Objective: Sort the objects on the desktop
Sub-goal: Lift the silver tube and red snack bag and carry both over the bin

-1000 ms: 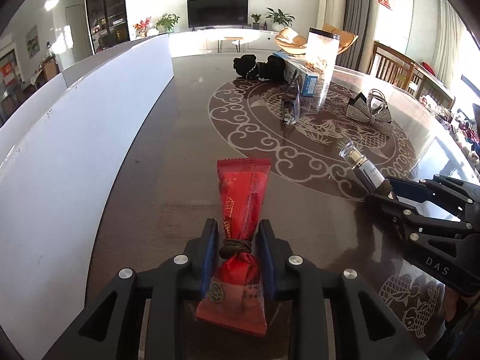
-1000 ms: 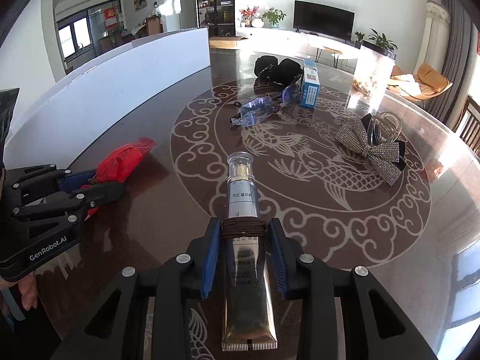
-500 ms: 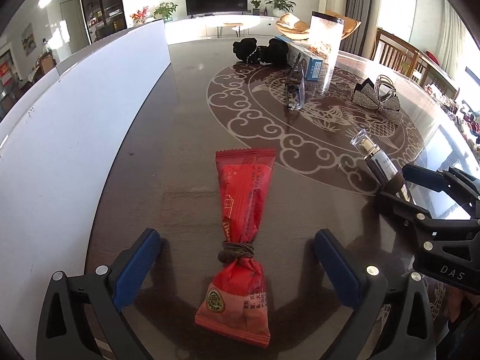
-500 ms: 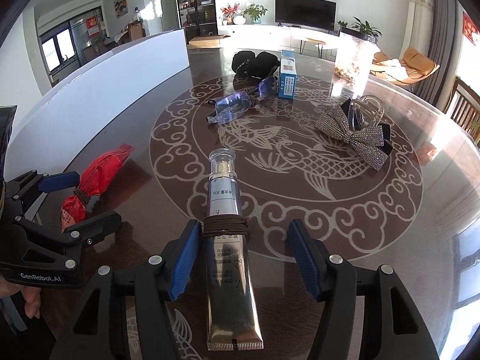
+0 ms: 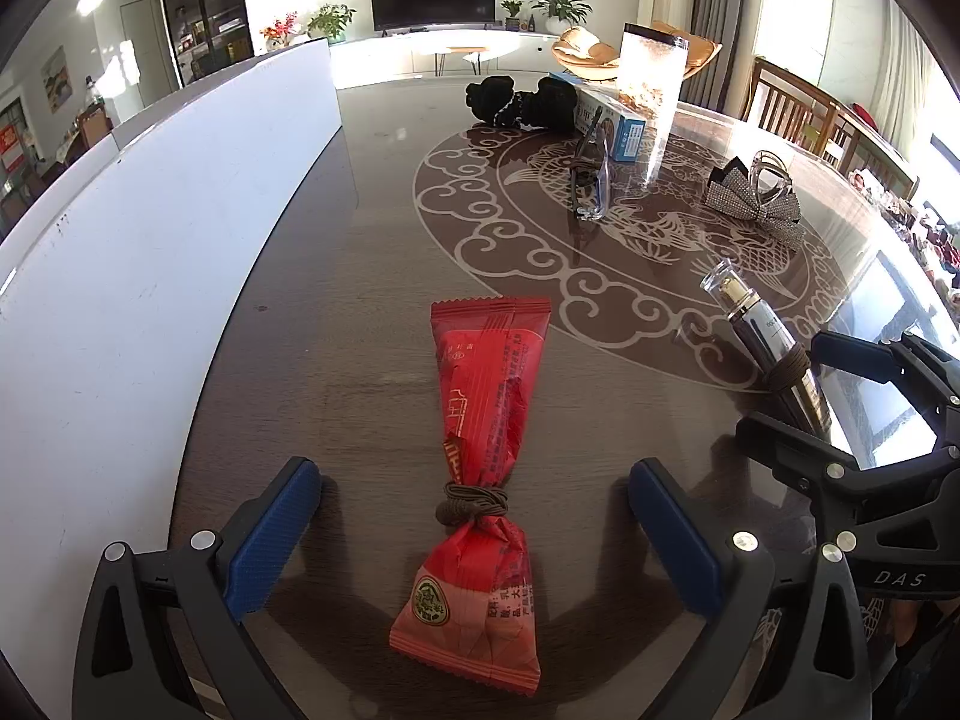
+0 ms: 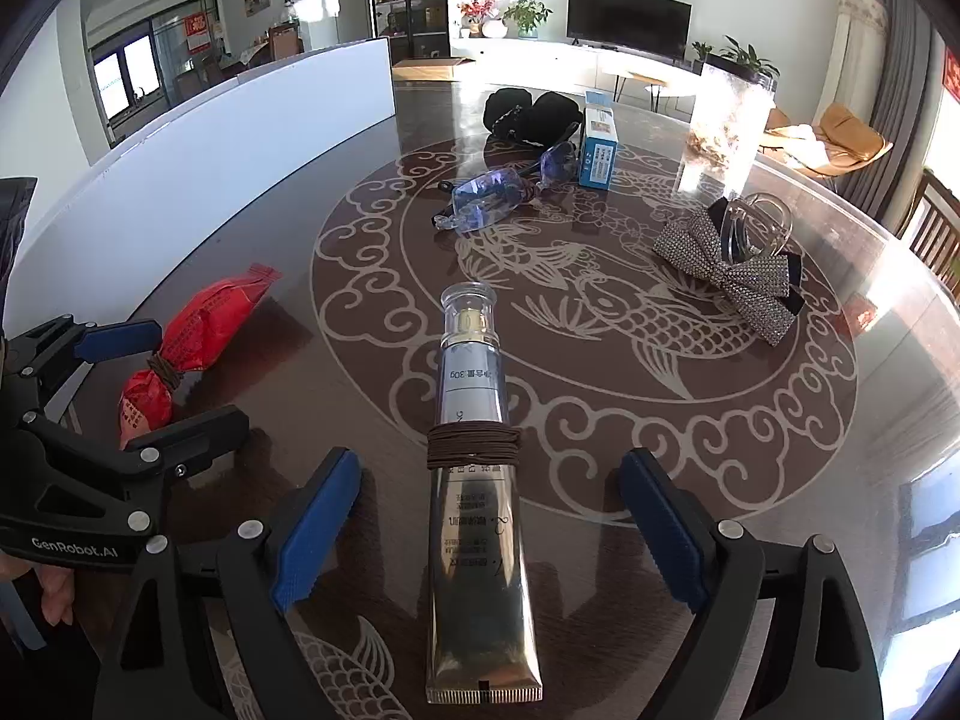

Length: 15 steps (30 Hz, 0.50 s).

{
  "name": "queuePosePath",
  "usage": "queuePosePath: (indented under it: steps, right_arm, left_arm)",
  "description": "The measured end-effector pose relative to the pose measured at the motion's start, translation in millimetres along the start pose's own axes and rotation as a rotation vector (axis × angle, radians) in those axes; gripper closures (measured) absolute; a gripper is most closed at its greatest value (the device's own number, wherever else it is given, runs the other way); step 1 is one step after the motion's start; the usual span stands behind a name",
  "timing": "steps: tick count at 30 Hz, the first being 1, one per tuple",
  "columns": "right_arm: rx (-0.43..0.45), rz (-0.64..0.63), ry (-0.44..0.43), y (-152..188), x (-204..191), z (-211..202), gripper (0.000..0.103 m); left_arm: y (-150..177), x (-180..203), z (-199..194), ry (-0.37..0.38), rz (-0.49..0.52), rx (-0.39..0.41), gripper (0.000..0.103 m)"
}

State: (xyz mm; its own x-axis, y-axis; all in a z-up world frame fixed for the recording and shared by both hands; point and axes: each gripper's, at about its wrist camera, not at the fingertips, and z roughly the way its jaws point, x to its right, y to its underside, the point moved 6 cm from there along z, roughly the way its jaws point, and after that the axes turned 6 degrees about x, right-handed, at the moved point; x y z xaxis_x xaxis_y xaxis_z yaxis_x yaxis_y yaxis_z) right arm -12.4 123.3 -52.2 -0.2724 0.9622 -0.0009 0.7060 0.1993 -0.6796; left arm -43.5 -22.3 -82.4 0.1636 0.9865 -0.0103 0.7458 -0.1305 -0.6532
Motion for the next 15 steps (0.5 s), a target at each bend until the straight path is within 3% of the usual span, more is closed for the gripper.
queuePosePath:
  steps: [8,12,15]
  right_arm:
    - [-0.002,0.002,0.001,-0.2,0.6,0.6,0.013]
    - [-0.017,0.031,0.026,1.0,7.0,2.9,0.003]
    - [-0.018,0.032,0.028,1.0,7.3,3.1,0.003]
  left_arm:
    - [0.1,-0.1,-0.2,0.0,-0.001,0.0,0.0]
    - [0.3,-0.1,-0.2,0.0,-0.001,0.0,0.0]
    - [0.3,-0.2,0.0,0.0,-0.001,0.0,0.0]
